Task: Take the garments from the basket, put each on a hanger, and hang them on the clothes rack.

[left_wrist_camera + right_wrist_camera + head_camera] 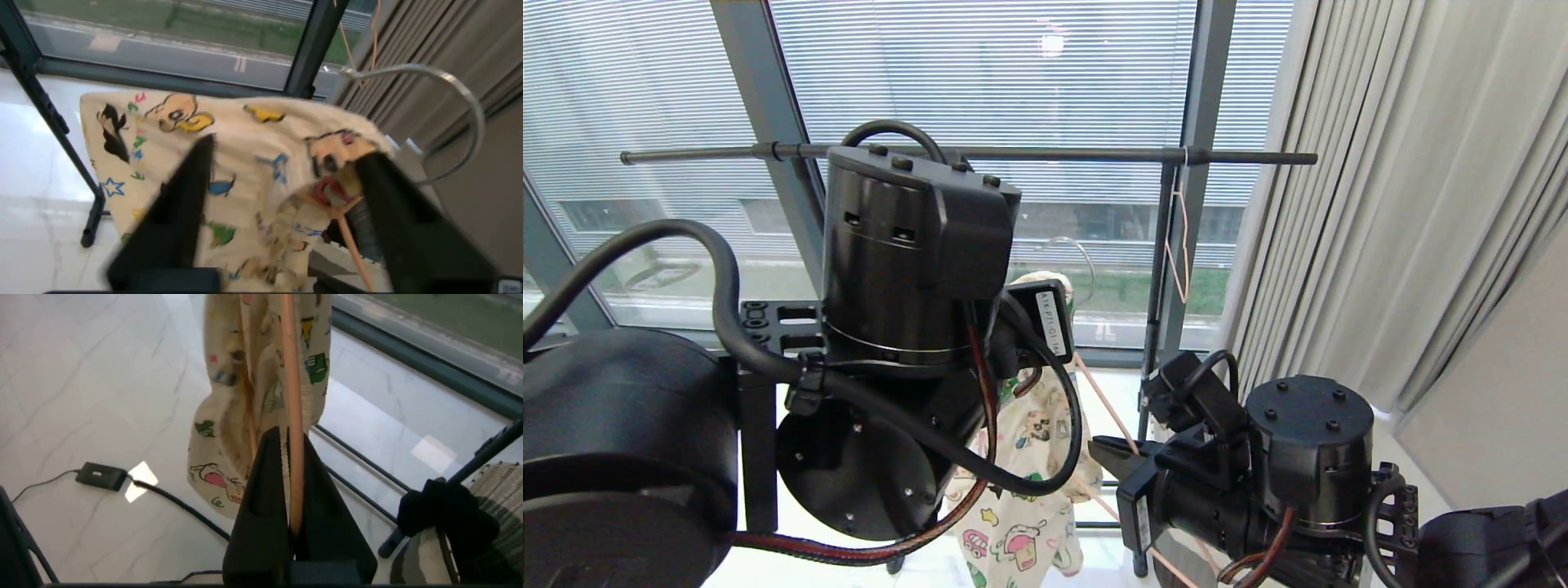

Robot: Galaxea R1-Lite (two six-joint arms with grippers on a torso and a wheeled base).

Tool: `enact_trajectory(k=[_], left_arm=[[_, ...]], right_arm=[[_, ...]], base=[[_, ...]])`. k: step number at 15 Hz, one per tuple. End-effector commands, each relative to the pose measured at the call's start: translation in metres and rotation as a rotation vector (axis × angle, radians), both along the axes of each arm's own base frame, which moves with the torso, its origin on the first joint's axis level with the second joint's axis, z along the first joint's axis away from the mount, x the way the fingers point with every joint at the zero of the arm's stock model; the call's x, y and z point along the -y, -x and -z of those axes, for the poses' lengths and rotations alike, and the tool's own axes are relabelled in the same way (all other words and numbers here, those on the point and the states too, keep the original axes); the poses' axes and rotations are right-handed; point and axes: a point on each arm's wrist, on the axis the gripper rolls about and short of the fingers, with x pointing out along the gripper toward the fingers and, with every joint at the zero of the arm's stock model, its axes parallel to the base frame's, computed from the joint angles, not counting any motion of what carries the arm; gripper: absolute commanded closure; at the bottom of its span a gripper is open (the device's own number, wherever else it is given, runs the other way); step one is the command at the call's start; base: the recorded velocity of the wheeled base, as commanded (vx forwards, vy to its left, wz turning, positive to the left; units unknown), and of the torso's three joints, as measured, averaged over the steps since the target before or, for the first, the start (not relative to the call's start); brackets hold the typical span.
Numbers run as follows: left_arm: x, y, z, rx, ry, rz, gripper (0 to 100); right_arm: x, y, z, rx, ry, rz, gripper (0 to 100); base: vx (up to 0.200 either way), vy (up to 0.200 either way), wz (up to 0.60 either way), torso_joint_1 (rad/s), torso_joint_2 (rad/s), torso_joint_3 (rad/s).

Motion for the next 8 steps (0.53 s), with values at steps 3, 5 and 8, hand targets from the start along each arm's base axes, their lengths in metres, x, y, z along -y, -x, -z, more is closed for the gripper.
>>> enact_trajectory(k=[3,5,8], left_arm=[[-0.017,0.011,-0.005,0.014,-0.023,0.003,0],[-0.032,0.021,-0.001,0.016,-0.096,0.021,0],[-0.057,0.031,-0.001,0.025,-0.151,0.063,0]], right_arm=[[0.003,-0.002,-0.004,0.02,-0.024,0.012,100],[0.007,-0.005,-0.007,0.029,-0.028,0.026,100],[0.019,-0.007,-0.008,0.046,-0.01,0.043,100]], base=[[0.0,0.0,0.0,0.0,0.0,0.0],[0.0,0.0,0.0,0.0,0.0,0.0],[0.0,0.0,0.0,0.0,0.0,0.0]])
